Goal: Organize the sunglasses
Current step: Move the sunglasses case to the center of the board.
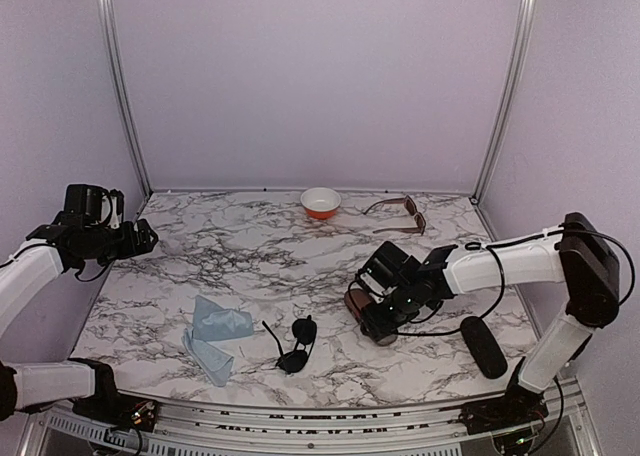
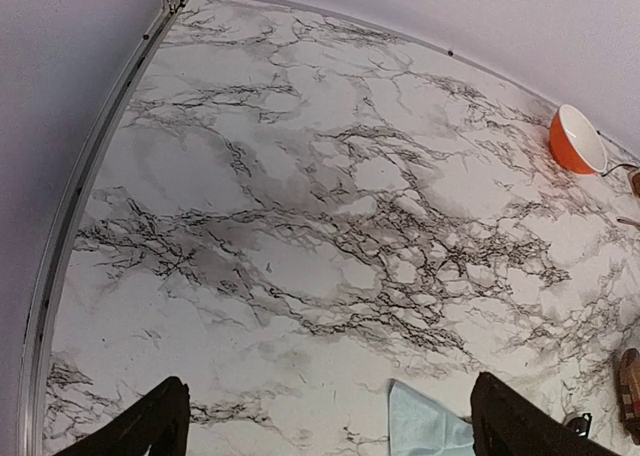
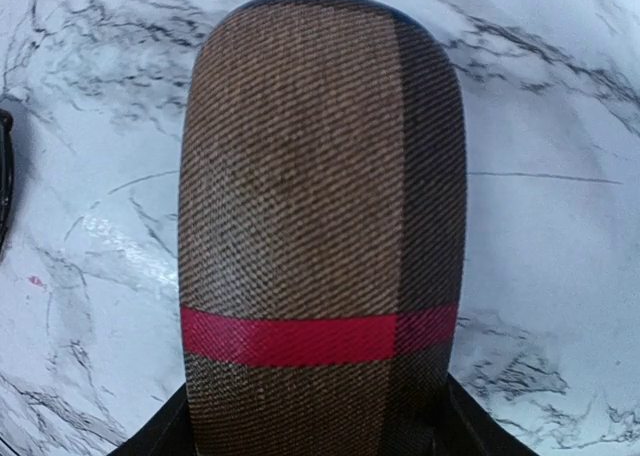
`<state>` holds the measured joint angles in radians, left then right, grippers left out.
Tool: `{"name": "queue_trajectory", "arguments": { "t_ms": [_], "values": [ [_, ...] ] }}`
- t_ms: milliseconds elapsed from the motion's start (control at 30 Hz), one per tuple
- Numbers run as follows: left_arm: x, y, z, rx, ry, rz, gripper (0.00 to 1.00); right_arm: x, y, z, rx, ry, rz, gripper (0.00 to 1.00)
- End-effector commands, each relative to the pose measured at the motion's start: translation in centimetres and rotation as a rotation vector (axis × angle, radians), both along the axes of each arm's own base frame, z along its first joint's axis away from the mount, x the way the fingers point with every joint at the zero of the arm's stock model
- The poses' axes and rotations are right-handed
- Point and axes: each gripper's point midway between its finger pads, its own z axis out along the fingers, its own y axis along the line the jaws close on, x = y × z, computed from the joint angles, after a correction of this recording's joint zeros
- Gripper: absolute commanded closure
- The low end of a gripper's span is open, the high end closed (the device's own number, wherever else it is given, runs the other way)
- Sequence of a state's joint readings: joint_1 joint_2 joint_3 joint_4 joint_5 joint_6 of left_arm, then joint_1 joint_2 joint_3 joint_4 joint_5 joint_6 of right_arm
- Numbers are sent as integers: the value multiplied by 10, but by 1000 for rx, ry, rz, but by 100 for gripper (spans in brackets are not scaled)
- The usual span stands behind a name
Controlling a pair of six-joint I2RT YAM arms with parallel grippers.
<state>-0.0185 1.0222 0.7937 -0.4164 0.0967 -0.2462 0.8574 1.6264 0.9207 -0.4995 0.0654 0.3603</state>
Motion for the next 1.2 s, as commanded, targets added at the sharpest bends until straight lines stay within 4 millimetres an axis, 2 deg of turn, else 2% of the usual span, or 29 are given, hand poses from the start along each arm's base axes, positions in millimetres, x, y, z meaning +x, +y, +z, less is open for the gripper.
{"name": "queue_trajectory", "arguments": {
  "t_ms": [0, 100, 267, 333, 500, 567, 800, 967, 1167],
  "values": [
    [-2, -1, 2, -9, -5, -3, 1, 2, 36, 9, 73, -5, 37, 63],
    [-3, -1, 3, -8, -8, -2, 1, -2, 41, 4, 76, 12, 58, 59],
    [-2, 0, 2, -7, -5, -1, 1, -8, 46, 4, 113, 27, 87, 39],
    [-2, 0, 1, -6, -3, 0, 1, -8, 52, 9, 140, 30, 100, 34],
    [-1, 0, 0, -6, 5, -1, 1, -5, 66, 29, 214, 13, 118, 9],
    [-1, 0, 0, -5, 4, -2, 1, -3, 68, 34, 227, 3, 116, 5],
    [-1, 2, 0, 2, 2, 4, 1, -2, 69, 42, 231, -18, 129, 4],
    [-3, 1, 3, -1, -8, 0, 1, 1, 54, 31, 159, -37, 105, 6],
    [-4, 2, 3, 5, -11, 6, 1, -8, 42, 16, 125, -13, 112, 11]
  ]
}}
